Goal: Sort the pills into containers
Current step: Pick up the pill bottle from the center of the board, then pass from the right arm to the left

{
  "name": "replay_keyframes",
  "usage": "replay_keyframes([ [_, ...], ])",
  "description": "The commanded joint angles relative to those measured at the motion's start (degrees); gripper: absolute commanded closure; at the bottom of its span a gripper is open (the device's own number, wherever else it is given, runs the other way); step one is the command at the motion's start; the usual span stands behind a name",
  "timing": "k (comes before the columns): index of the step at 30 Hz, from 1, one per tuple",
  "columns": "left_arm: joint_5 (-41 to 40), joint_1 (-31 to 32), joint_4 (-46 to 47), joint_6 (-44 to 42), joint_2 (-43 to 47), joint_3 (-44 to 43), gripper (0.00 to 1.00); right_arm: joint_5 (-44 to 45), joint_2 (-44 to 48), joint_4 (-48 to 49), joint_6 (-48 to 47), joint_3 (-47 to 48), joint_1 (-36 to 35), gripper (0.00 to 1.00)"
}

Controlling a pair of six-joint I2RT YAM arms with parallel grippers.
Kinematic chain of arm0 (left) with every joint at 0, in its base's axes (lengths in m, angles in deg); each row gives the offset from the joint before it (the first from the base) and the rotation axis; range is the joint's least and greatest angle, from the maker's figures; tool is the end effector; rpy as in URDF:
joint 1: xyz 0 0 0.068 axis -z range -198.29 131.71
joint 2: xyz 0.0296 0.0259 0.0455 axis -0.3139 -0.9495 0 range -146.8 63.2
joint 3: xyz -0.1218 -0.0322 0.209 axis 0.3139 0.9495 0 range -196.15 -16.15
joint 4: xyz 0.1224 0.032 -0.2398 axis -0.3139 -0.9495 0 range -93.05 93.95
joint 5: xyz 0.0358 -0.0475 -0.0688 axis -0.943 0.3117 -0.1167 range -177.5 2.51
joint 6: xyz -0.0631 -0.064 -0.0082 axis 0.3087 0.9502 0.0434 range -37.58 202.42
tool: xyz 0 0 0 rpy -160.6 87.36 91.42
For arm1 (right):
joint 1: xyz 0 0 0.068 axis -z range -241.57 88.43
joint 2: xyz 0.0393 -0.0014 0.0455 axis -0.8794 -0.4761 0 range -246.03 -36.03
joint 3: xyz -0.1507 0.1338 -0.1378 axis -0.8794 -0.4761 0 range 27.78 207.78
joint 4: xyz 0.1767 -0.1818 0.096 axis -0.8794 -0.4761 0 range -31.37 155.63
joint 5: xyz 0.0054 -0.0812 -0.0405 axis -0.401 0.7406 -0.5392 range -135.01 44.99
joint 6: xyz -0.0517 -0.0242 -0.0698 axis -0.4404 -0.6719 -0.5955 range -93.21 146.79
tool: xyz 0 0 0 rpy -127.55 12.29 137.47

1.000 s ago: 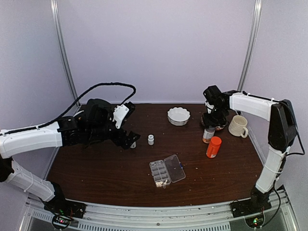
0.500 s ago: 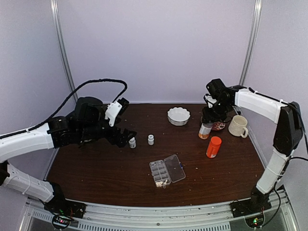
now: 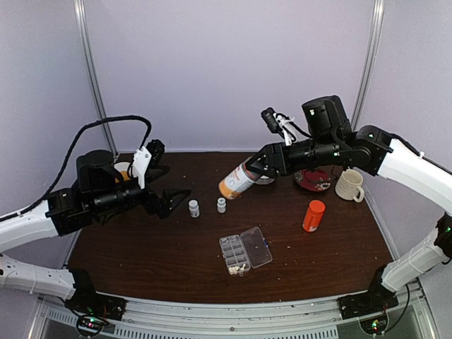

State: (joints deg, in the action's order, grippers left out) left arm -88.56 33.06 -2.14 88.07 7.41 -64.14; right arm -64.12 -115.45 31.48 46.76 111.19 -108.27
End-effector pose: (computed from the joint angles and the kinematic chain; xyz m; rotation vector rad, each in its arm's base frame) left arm 0.1883 -0.2331 0.2949 0.7127 1.7263 -0.6825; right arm 0.2258 0.2781 0.3460 -0.7269 2.1227 1.0205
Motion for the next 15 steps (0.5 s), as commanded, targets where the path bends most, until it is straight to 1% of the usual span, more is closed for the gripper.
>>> replay_keyframes([
  [1,6.79,-0.20,18.24,-5.76,6.53,9.78,0.03,-5.44,3.15,16.04,7.49,-3.30,-6.21,0.61],
  [4,13.11,-0.20,26.51,-11.87,11.44,15.44,0.04,-5.42,3.90,22.86,11.03,-4.80,-9.27,0.66],
  [7,18.81,-0.11,31.56,-16.21,15.66,19.11,0.04,-5.63,3.76,27.13,12.79,-5.28,-11.56,0.66],
  [10,19.62,-0.03,30.78,-20.42,18.76,20.05,0.05,-5.70,2.83,29.62,13.76,-5.06,-13.55,0.66],
  [12,18.92,-0.03,28.65,-21.73,19.86,19.43,0.05,-5.63,1.97,31.23,14.01,-4.82,-14.75,0.66],
  [15,20.29,-0.07,27.40,-22.93,20.99,19.09,0.06,-5.59,0.81,33.91,15.17,-4.78,-15.88,0.66],
])
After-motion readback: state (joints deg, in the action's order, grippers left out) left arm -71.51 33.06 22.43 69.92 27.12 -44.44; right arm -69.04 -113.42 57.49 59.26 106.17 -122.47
